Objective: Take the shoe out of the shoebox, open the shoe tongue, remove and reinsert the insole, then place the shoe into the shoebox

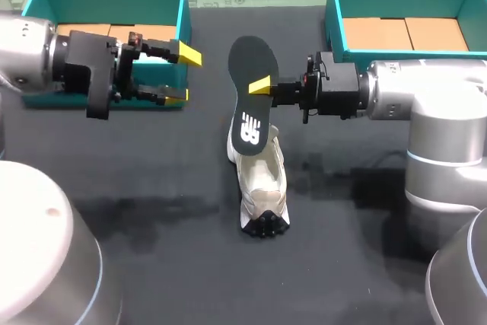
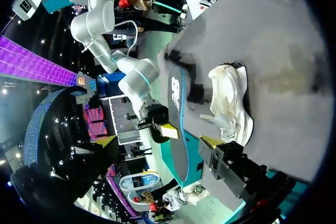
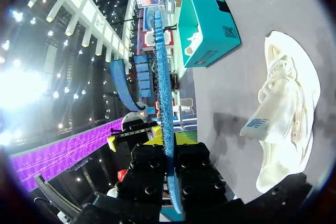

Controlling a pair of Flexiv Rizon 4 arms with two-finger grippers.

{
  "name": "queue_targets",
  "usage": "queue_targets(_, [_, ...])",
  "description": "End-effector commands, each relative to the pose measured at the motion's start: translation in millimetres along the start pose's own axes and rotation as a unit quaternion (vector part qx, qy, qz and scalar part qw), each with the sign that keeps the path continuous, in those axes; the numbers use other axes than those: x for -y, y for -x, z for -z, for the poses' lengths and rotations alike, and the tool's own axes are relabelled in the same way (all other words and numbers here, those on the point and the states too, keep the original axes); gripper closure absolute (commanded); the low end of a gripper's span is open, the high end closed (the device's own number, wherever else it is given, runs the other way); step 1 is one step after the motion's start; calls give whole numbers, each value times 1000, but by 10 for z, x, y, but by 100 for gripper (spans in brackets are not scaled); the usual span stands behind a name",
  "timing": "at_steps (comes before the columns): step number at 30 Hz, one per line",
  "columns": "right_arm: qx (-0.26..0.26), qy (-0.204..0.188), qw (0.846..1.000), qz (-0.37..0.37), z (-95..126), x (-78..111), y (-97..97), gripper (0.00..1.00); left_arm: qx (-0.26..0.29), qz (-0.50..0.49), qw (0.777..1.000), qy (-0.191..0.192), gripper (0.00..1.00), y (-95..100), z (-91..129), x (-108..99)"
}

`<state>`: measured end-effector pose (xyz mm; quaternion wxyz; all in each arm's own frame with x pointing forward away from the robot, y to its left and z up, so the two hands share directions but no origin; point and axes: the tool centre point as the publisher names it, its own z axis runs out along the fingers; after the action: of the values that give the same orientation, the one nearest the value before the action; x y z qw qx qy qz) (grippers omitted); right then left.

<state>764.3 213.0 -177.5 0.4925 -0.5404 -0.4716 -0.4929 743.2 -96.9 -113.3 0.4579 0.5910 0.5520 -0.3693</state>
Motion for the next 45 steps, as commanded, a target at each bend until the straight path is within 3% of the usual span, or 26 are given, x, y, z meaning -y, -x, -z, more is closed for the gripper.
queue_targets(1, [2, -1, 1000, 0, -12, -1, 0, 100, -5, 0, 1000, -4, 0, 9, 82, 10])
queue_targets(4, [2, -1, 1000, 0, -12, -1, 0, 100, -17, 21, 1000, -9, 0, 80, -22, -41])
queue_targets(8, [2, -1, 1000, 0, -12, -1, 0, 100, -102, 63, 993, -13, 0, 269, -67, -303])
queue_targets(11, [2, -1, 1000, 0, -12, -1, 0, 100, -237, 79, 968, -7, 0, 447, -103, -530])
queue_targets(12, [2, -1, 1000, 0, -12, -1, 0, 100, -310, 72, 947, 31, 0, 530, -97, -561])
queue_targets(22, [2, -1, 1000, 0, -12, -1, 0, 100, -310, 72, 947, 31, 0, 530, -97, -561])
queue_targets(25, [2, -1, 1000, 0, -12, -1, 0, 100, -386, 118, 914, 46, 0, 661, -199, -774])
queue_targets(27, [2, -1, 1000, 0, -12, -1, 0, 100, -411, 116, 903, 37, 0, 773, -228, -884])
queue_targets(31, [2, -1, 1000, 0, -12, -1, 0, 100, -476, 133, 868, -40, 0, 831, -372, -1110])
queue_targets(32, [2, -1, 1000, 0, -12, -1, 0, 100, -476, 105, 872, -47, 0, 845, -396, -1111])
queue_targets(37, [2, -1, 1000, 0, -12, -1, 0, 100, -536, 72, 834, -107, 0, 847, -550, -1146])
queue_targets(39, [2, -1, 1000, 0, -12, -1, 0, 100, -569, 46, 819, -67, 0, 862, -558, -1146])
queue_targets(40, [2, -1, 1000, 0, -12, -1, 0, 100, -586, 40, 809, -5, 0, 894, -519, -1132])
queue_targets(45, [2, -1, 1000, 0, -12, -1, 0, 100, -586, 40, 809, -5, 0, 894, -519, -1132])
